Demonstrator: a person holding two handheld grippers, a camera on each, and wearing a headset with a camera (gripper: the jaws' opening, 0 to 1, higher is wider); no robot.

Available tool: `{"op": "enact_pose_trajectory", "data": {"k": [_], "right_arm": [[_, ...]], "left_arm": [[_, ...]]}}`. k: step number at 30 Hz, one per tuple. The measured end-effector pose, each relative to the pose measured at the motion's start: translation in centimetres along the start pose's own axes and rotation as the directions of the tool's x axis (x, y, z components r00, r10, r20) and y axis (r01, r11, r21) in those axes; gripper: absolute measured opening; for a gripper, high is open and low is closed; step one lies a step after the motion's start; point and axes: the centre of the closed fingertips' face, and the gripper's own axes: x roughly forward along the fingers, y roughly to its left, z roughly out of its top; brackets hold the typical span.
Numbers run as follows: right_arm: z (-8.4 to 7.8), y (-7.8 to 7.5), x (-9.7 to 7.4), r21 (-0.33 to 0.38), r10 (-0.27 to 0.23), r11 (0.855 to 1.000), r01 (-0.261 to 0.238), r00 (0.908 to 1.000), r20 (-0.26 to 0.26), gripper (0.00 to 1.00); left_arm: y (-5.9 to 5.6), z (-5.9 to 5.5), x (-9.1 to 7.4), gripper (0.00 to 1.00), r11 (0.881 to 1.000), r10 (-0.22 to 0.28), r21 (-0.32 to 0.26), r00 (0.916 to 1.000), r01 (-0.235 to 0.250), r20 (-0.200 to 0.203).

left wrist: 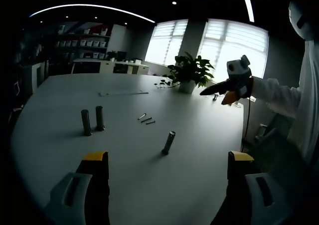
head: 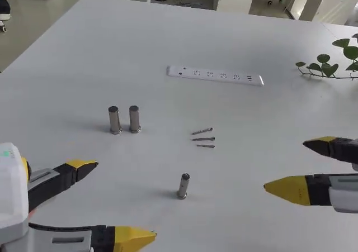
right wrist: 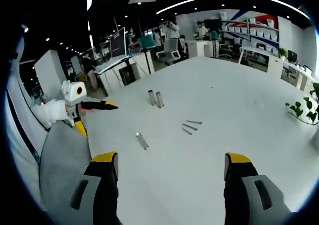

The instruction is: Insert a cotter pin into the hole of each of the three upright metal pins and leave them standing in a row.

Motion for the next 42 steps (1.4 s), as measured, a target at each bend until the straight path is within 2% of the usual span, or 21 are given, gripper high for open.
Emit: {"op": "enact_pose_trajectory", "data": {"k": [4,5,6,8,10,11,12,13,18,20,23,25,27,29,30,32,34,37,39,40,42], "right_arm": [[1.4,-1.4,0.9,-0.107,0.018,0.994,-0.027,0.9962,-0.085,0.85],[2.0,-1.8,1.1,-0.139,0.012,0.99,-0.025,0.9958,-0.09,0.84],[2.5,-2.2,1.4,-0.227,0.017,0.973,-0.045,0.992,-0.125,0.82],[2.9,-2.1,1.9,-0.285,0.047,0.954,-0.096,0.9835,-0.175,0.82],[3.7,-1.7,2.9,-0.357,0.094,0.92,-0.164,0.9742,-0.205,0.83],[3.9,-1.7,3.4,-0.386,0.106,0.901,-0.195,0.9649,-0.24,0.83],[4.0,-1.8,3.6,-0.394,0.11,0.897,-0.203,0.9628,-0.247,0.82],[4.3,-1.8,4.3,-0.41,0.122,0.884,-0.227,0.9565,-0.265,0.81],[4.7,-2.2,7.0,-0.463,0.143,0.836,-0.293,0.9321,-0.333,0.75],[4.6,-2.5,8.0,-0.46,0.149,0.83,-0.316,0.9197,-0.363,0.7],[4.6,-2.8,9.3,-0.484,0.146,0.808,-0.336,0.9104,-0.387,0.65],[4.4,-2.9,10.2,-0.494,0.149,0.793,-0.356,0.9001,-0.409,0.6],[3.9,-2.7,10.9,-0.497,0.165,0.776,-0.389,0.8855,-0.434,0.58],[3.0,-2.7,11.6,-0.485,0.172,0.765,-0.424,0.8604,-0.48,0.57],[2.5,-3.0,12.0,-0.491,0.161,0.755,-0.436,0.8476,-0.506,0.57],[2.2,-3.0,12.7,-0.502,0.157,0.742,-0.445,0.843,-0.514,0.57],[1.5,-3.0,13.2,-0.504,0.156,0.726,-0.468,0.8252,-0.543,0.53],[1.0,-3.0,14.2,-0.504,0.153,0.721,-0.475,0.8192,-0.553,0.45],[0.6,-3.1,14.7,-0.494,0.146,0.731,-0.471,0.8149,-0.561,0.45],[0.2,-3.3,15.0,-0.489,0.141,0.734,-0.472,0.8092,-0.57,0.46],[-0.4,-3.5,15.1,-0.489,0.136,0.718,-0.494,0.7895,-0.599,0.42]], "left_arm": [[0.3,0.3,-0.4,0.99,0.999,0.018,-0.032,0.9992,-0.017,0.035],[0.4,0.3,-0.5,0.99,0.999,0.021,-0.04,0.9991,-0.019,0.037],[0.3,0.2,-0.5,0.99,0.999,0.02,-0.043,0.9992,-0.018,0.036],[0.3,0.2,-0.6,0.99,0.999,0.018,-0.05,0.9991,-0.017,0.038],[0.2,0.2,-0.6,0.99,0.999,0.015,-0.053,0.999,-0.012,0.042],[0.1,0.2,-0.6,0.99,0.998,0.013,-0.055,0.999,-0.01,0.042],[0.1,0.2,-0.6,0.99,0.998,0.011,-0.056,0.9991,-0.009,0.041],[0.0,0.2,-0.6,0.99,0.998,0.009,-0.055,0.9992,-0.007,0.039],[-0.3,0.3,-1.0,0.99,0.998,0.011,-0.063,0.9987,-0.008,0.049],[-0.3,0.5,-1.2,0.99,0.998,0.015,-0.064,0.9982,-0.011,0.059],[-0.1,0.3,-1.4,0.99,0.997,0.021,-0.079,0.9977,-0.016,0.065],[0.3,-0.2,-1.6,0.99,0.995,0.035,-0.095,0.9976,-0.029,0.059],[0.6,-0.5,-1.8,0.99,0.994,0.048,-0.103,0.9971,-0.042,0.059],[0.8,-0.6,-2.0,0.99,0.992,0.057,-0.113,0.9967,-0.05,0.058],[0.8,-0.6,-2.1,0.99,0.992,0.059,-0.114,0.9965,-0.052,0.059],[0.9,-0.5,-2.2,0.99,0.991,0.067,-0.118,0.9957,-0.059,0.064],[1.0,-0.5,-2.2,0.99,0.99,0.073,-0.122,0.9948,-0.064,0.071],[1.1,-0.5,-2.1,0.99,0.99,0.08,-0.123,0.9944,-0.071,0.07],[1.1,-0.4,-2.1,0.99,0.991,0.082,-0.111,0.9942,-0.074,0.069],[1.0,-0.3,-2.1,0.99,0.992,0.079,-0.103,0.9944,-0.072,0.07],[0.9,-0.2,-2.1,0.99,0.993,0.075,-0.102,0.9945,-0.067,0.073]]}}
